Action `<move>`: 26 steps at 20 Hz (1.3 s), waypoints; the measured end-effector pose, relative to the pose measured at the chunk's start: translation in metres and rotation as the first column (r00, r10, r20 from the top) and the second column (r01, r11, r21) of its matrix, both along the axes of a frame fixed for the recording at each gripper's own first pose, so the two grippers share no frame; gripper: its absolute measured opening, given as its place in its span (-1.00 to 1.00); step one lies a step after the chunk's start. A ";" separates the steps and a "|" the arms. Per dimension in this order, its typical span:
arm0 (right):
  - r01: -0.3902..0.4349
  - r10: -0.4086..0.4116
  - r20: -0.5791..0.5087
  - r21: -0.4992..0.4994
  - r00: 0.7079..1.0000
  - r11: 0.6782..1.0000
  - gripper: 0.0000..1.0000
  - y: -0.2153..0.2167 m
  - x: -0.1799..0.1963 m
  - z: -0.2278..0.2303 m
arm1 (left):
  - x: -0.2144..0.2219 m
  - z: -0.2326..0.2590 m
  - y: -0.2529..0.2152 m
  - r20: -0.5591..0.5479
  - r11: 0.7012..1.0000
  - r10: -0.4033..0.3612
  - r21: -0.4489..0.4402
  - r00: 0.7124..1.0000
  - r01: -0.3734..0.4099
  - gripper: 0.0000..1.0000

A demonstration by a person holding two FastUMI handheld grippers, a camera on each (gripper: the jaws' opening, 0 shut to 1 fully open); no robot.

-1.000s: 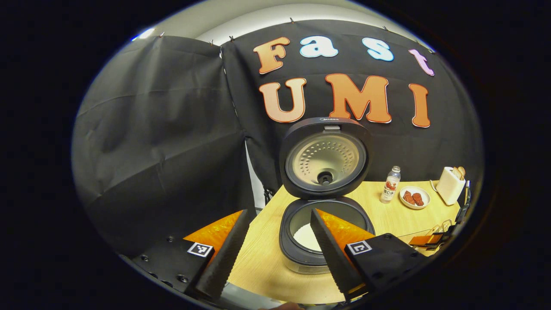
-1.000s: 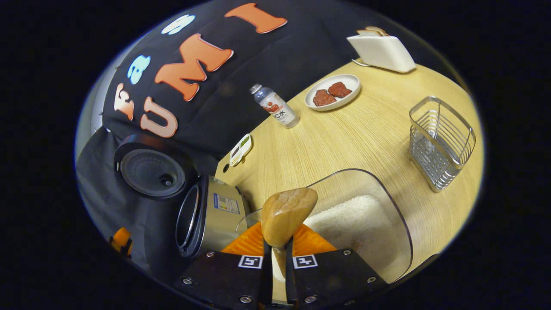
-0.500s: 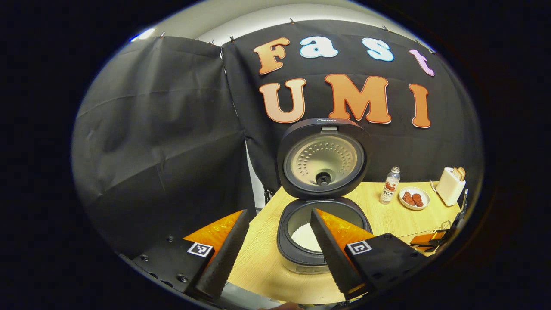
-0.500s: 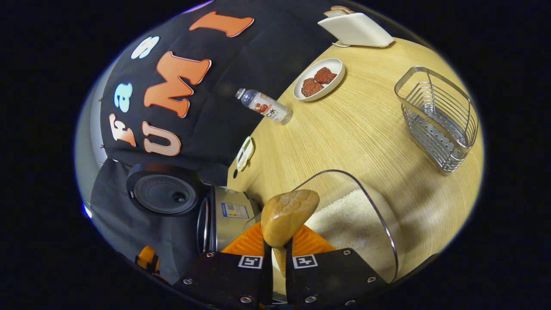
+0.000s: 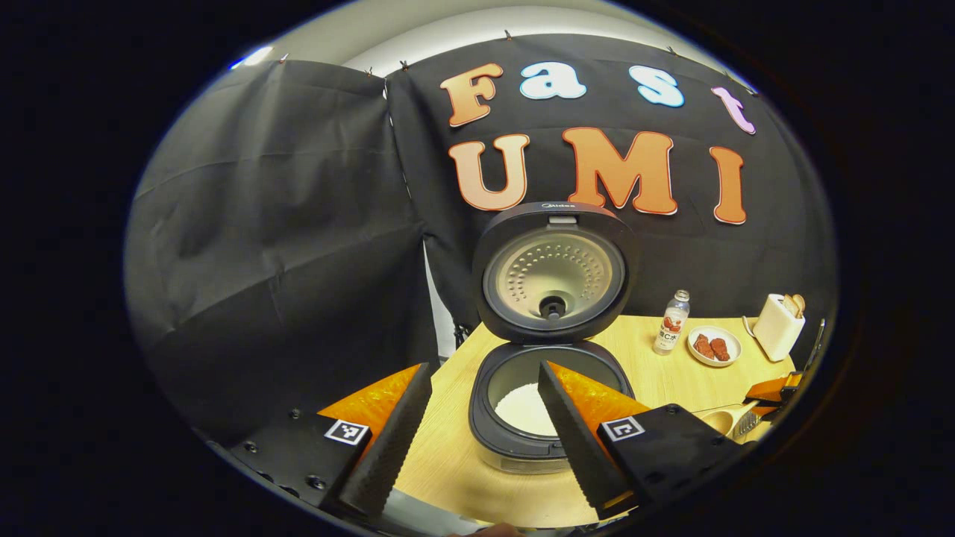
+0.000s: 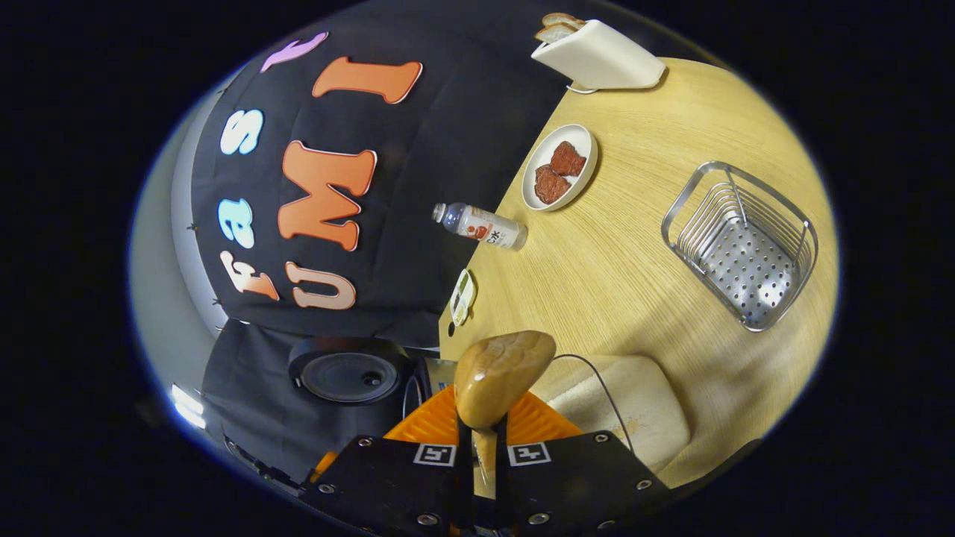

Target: Close the left gripper, press the button to open the rice cooker; take a wooden spoon from the chopstick holder with the right hand, scoop a spoonful of rice and pour it into the rice cooker, then put the wooden spoon back into the chopstick holder.

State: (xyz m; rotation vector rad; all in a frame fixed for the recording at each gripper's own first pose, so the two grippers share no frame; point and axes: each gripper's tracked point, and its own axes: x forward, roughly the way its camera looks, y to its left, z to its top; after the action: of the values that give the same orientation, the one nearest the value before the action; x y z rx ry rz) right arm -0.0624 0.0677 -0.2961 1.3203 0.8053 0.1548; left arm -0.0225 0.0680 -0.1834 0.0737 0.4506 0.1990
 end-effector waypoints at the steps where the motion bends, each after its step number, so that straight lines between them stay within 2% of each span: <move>1: 0.010 -0.010 0.002 0.036 1.000 0.999 -0.77 -0.004 0.000 0.009 | 0.000 0.001 -0.001 0.003 1.000 0.001 -0.001 1.000 -0.001 0.95; 6: 0.048 -0.052 0.012 0.199 0.999 0.979 -0.77 -0.007 0.018 0.047 | -0.006 0.000 0.006 0.005 0.999 0.030 -0.012 1.000 -0.030 0.95; 7: 0.049 -0.055 0.022 0.222 0.998 0.974 -0.78 -0.002 0.023 0.056 | -0.007 0.002 0.009 0.009 0.999 0.037 -0.013 0.999 -0.037 0.82; 9: 0.033 -0.044 0.036 0.260 0.998 0.965 -0.77 0.012 0.031 0.074 | -0.012 0.003 0.017 0.014 0.998 0.060 -0.014 0.998 -0.059 0.82; 10: 0.021 -0.035 0.045 0.277 0.998 0.961 -0.78 0.020 0.035 0.083 | -0.015 0.002 0.021 0.014 0.997 0.070 -0.018 0.997 -0.070 0.95; 11: 0.011 -0.027 0.050 0.298 0.998 0.954 -0.78 0.031 0.040 0.091 | -0.018 0.002 0.026 0.016 0.996 0.082 -0.023 0.997 -0.081 0.95; 12: 0.000 -0.018 0.053 0.319 0.998 0.948 -0.78 0.042 0.045 0.099 | -0.022 0.004 0.031 0.021 0.996 0.091 -0.028 0.996 -0.090 0.82; 14: -0.025 0.004 0.061 0.349 0.998 0.937 -0.78 0.066 0.056 0.113 | -0.027 0.010 0.039 0.044 0.994 0.103 -0.037 0.994 -0.101 0.82; 15: -0.039 0.017 0.065 0.353 0.998 0.935 -0.77 0.078 0.061 0.117 | -0.030 0.016 0.042 0.059 0.994 0.105 -0.037 0.993 -0.103 0.95; 20: -0.132 0.109 0.094 0.299 0.990 0.945 -0.78 0.133 0.078 0.132 | -0.048 0.040 0.068 0.147 0.993 0.119 0.000 0.982 -0.120 0.95; 21: -0.148 0.124 0.102 0.279 0.987 0.949 -0.78 0.145 0.081 0.132 | -0.052 0.043 0.073 0.157 0.992 0.124 0.006 0.980 -0.127 0.88; 23: -0.174 0.148 0.122 0.243 0.982 0.954 -0.78 0.165 0.091 0.137 | -0.059 0.048 0.081 0.173 0.990 0.134 0.013 0.976 -0.138 0.94; 24: -0.184 0.157 0.131 0.224 0.979 0.957 -0.78 0.174 0.094 0.140 | -0.061 0.049 0.084 0.178 0.990 0.138 0.012 0.974 -0.142 0.82; 26: -0.199 0.175 0.144 0.178 0.974 0.964 -0.78 0.192 0.102 0.142 | -0.065 0.048 0.088 0.179 0.989 0.141 0.012 0.974 -0.146 0.82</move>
State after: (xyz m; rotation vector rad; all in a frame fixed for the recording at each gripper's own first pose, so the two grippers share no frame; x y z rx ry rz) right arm 0.0395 0.2595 -0.1543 1.3981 0.8211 0.4727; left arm -0.0874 0.1563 -0.1351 0.0471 0.2756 0.3507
